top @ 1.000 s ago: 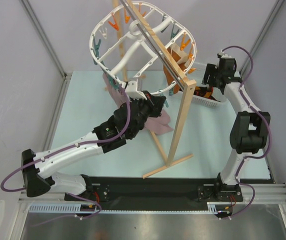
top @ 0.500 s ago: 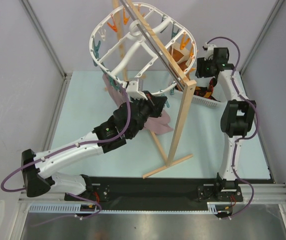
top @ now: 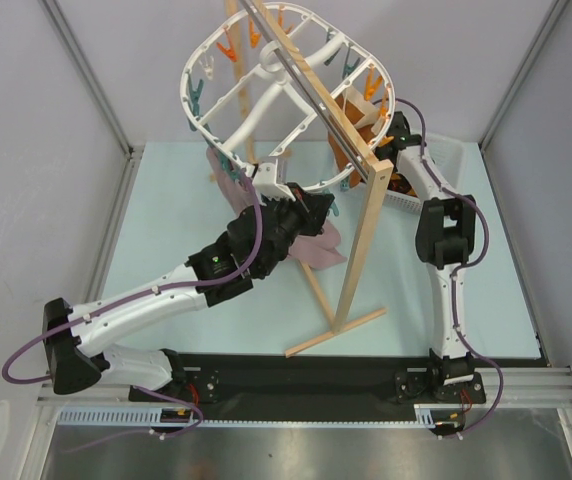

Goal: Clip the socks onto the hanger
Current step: Pick up the sock from the bin, then clamp the sock onto the hanger.

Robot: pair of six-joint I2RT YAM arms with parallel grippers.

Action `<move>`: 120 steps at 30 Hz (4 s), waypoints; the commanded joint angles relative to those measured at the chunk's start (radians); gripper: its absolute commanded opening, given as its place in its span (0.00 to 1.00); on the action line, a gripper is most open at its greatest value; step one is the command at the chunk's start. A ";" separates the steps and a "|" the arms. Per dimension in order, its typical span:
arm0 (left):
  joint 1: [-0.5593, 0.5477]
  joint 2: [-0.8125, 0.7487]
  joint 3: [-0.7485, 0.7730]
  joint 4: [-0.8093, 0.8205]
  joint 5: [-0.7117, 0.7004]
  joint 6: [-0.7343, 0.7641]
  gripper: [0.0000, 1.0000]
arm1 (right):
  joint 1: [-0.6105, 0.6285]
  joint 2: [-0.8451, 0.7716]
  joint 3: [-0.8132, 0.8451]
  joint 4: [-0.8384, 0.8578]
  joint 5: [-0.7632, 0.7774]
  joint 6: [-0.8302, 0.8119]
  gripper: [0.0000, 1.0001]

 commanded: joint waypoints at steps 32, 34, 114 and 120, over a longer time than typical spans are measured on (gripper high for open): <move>0.002 -0.043 -0.045 -0.022 0.002 -0.025 0.00 | -0.160 -0.424 -0.123 0.204 -0.158 0.304 0.00; 0.002 -0.046 -0.045 -0.025 0.003 -0.028 0.00 | -0.188 -0.446 -0.130 0.201 -0.189 0.304 0.00; 0.009 -0.148 -0.122 0.009 0.055 -0.162 0.00 | 0.121 -1.320 -1.404 1.293 -1.002 1.194 0.00; 0.011 -0.154 -0.128 0.011 0.060 -0.160 0.00 | 0.097 -1.311 -1.404 1.329 -1.050 1.230 0.00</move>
